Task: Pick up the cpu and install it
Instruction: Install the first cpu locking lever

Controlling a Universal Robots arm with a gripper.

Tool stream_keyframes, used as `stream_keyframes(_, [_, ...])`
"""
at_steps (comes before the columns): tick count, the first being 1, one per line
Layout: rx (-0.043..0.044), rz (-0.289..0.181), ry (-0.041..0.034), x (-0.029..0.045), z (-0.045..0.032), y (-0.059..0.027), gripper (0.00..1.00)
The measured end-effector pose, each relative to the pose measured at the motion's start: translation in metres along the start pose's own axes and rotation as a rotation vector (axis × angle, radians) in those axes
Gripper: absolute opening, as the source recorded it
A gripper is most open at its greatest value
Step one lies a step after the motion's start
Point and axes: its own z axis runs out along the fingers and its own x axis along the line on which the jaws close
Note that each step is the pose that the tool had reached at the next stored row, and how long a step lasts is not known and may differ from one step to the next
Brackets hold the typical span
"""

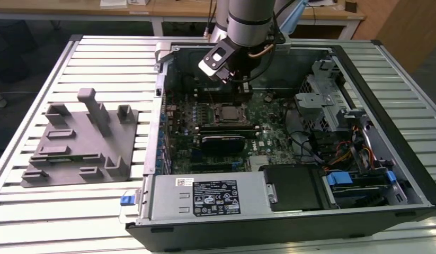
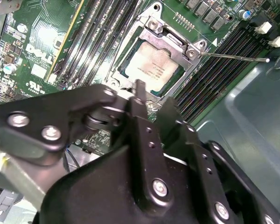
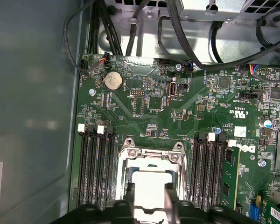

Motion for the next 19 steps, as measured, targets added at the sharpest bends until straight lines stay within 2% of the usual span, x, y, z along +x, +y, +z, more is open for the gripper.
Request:
stream_keyframes(3, [0.0,0.0,0.0,0.0,0.0,0.0,0.27])
stream_keyframes(6, [0.0,0.0,0.0,0.0,0.0,-0.0001,0.11])
stream_keyframes(19, [0.0,0.0,0.0,0.0,0.0,-0.0003,0.11])
